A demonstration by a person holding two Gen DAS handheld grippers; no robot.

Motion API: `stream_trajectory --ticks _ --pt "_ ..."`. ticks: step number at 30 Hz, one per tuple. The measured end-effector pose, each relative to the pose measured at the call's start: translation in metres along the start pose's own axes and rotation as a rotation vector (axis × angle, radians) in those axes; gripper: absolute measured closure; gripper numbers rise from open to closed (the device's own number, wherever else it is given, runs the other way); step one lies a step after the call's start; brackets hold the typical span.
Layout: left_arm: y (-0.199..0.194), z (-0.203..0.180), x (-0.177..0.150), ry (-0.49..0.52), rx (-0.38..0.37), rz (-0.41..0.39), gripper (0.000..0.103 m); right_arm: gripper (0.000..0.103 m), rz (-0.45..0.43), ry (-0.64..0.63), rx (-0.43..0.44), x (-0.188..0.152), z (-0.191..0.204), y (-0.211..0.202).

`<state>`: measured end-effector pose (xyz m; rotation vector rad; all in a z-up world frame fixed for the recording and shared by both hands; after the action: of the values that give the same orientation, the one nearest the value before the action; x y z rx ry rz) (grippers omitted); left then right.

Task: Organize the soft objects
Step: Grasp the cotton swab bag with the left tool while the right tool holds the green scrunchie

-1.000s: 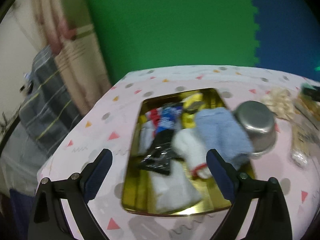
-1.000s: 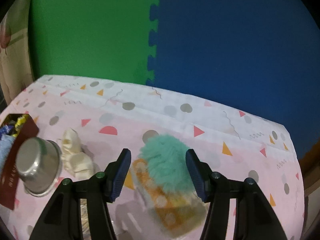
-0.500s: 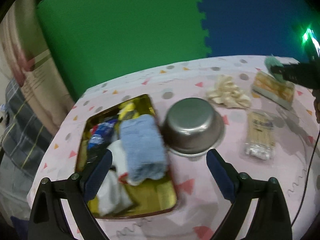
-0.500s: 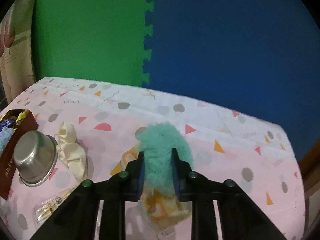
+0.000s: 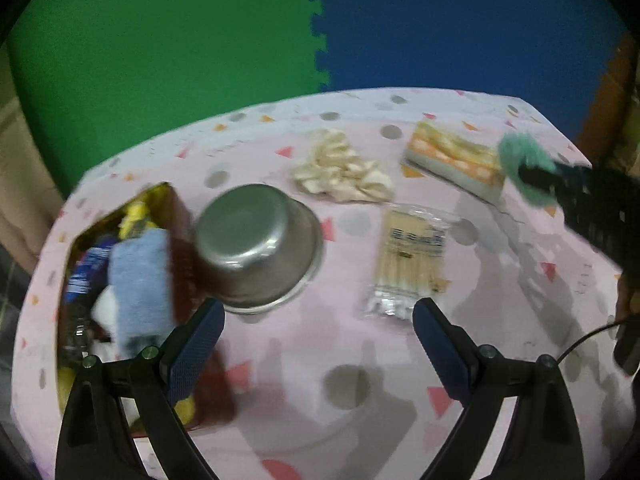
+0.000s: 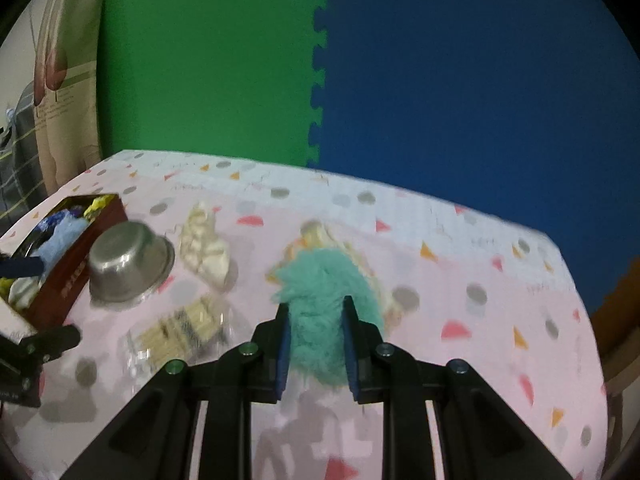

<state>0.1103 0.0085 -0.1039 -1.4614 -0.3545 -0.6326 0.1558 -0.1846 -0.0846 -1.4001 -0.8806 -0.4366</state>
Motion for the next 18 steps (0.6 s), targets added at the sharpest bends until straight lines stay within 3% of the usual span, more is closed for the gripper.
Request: stream_trajectory --ticks 11,18 --pt "0.033 -0.046 0.014 0.083 -0.088 0.054 0.001 0.081 0.106 0.105 0.017 -0.058 -0.021 0.026" --pt "0.064 -0.056 0.016 0.082 -0.066 0.110 0.001 0.081 0.115 0.094 0.034 -0.061 -0.018 0.029"
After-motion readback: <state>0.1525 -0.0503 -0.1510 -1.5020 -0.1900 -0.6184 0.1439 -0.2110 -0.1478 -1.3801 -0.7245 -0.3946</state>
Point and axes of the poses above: each gripper's, at about its wrist camera, not at the fingertips, and y roughly the way its jaws point, z to its left, x to its top, the point moved 6 cm from there along y, roughly the way its jaws point, and after that the axes turned 1 degree about -y, right-handed, at the moved point
